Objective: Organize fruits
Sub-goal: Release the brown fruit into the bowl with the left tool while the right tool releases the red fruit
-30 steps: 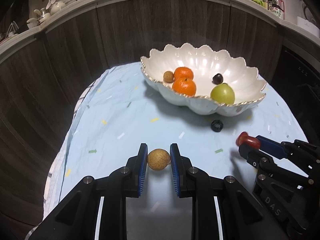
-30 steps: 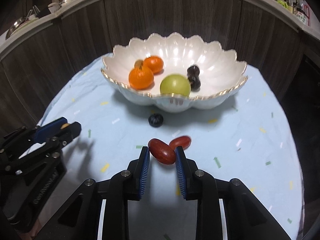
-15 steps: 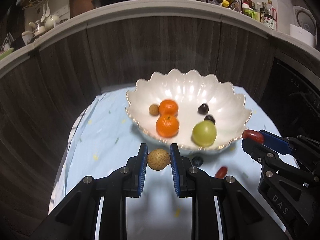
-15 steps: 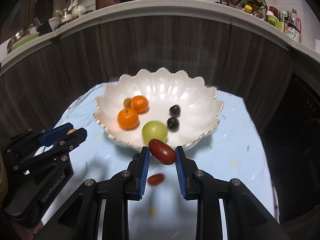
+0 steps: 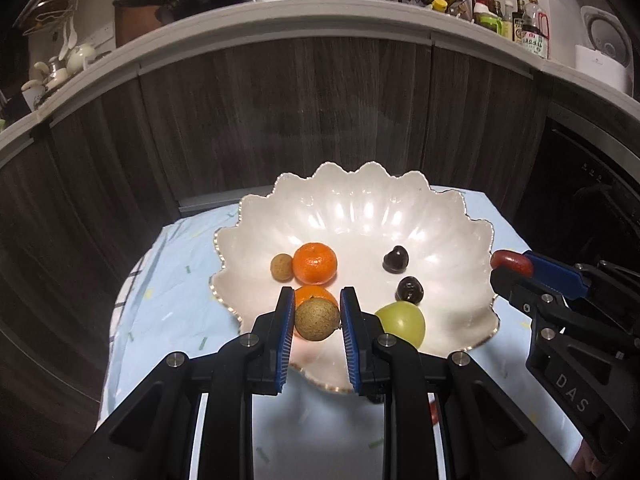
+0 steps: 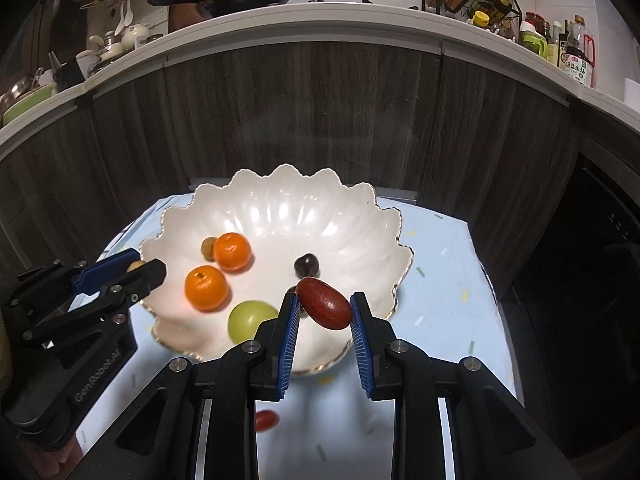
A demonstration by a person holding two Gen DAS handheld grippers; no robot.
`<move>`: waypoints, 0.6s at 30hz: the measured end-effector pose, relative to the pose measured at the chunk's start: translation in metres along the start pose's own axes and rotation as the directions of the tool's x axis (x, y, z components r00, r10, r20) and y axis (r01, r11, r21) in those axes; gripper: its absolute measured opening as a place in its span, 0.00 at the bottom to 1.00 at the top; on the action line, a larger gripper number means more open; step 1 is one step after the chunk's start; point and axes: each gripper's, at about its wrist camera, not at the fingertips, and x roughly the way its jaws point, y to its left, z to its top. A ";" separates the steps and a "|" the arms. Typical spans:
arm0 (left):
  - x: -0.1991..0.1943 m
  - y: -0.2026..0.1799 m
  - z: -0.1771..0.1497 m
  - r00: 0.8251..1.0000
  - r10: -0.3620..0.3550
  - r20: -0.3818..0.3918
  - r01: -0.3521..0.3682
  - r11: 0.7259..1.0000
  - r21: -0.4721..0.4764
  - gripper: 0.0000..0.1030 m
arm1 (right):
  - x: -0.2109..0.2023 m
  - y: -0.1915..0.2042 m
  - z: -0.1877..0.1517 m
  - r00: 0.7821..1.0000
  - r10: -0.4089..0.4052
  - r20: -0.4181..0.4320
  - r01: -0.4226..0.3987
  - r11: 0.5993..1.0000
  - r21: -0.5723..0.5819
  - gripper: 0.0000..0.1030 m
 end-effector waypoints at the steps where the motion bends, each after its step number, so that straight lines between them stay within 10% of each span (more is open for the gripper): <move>1: 0.004 0.000 0.001 1.000 -0.003 -0.005 0.003 1.000 0.000 0.23 | 0.003 -0.001 0.001 1.000 0.000 -0.003 0.000 1.000 0.002 0.27; 18: 0.037 -0.008 -0.002 0.998 -0.020 -0.062 0.021 1.000 0.015 0.25 | 0.038 -0.007 -0.002 0.999 0.017 -0.048 -0.018 1.000 -0.016 0.28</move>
